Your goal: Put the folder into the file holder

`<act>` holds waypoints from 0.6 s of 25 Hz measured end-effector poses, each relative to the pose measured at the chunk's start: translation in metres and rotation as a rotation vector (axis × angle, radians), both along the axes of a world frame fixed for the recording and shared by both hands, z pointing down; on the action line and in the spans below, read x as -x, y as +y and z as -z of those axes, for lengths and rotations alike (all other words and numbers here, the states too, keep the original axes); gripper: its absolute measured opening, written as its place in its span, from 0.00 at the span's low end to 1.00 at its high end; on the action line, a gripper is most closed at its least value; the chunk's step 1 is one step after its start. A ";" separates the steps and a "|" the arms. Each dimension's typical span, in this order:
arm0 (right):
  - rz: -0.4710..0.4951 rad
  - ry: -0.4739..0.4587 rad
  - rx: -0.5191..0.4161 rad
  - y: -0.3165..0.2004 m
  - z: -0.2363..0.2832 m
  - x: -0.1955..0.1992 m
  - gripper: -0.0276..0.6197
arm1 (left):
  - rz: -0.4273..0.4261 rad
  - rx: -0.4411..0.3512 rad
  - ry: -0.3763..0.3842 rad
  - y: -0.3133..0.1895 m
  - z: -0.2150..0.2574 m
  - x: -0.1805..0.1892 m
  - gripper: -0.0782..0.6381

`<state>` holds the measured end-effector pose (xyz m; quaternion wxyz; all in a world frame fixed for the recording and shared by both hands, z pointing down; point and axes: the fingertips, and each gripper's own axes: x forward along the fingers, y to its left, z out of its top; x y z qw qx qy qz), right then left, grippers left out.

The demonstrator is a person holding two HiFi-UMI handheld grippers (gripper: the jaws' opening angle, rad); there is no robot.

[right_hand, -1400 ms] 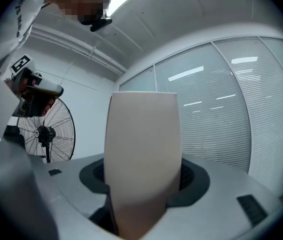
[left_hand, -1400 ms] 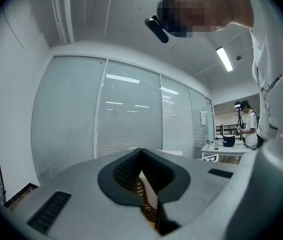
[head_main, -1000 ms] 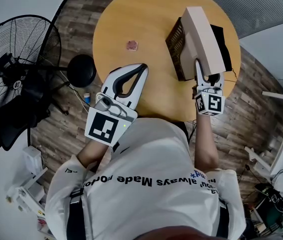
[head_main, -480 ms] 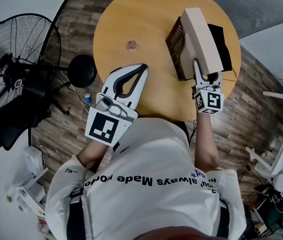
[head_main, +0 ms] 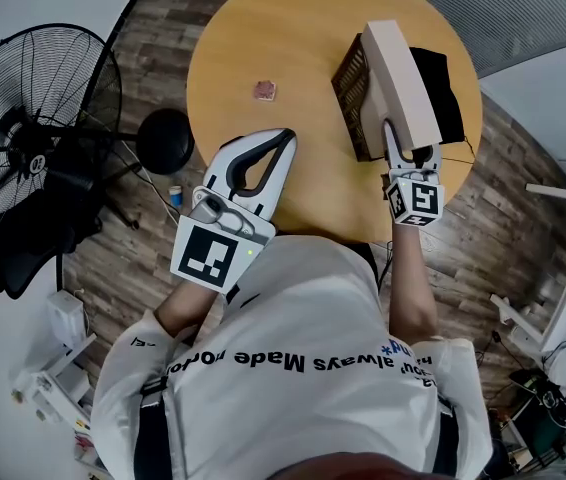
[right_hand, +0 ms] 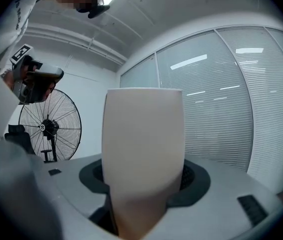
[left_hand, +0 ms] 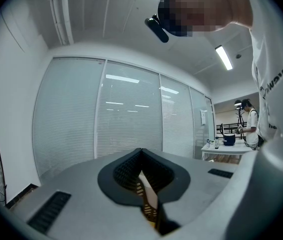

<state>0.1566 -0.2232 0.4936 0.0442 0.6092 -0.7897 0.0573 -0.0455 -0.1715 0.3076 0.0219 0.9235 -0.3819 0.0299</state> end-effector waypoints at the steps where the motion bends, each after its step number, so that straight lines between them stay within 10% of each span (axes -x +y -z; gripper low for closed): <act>1: 0.001 0.002 0.004 0.000 -0.002 0.001 0.49 | 0.001 0.001 0.000 0.000 -0.001 0.001 0.14; 15: 0.006 0.030 0.053 -0.002 -0.017 0.001 0.49 | 0.014 0.003 0.001 0.001 -0.001 0.000 0.14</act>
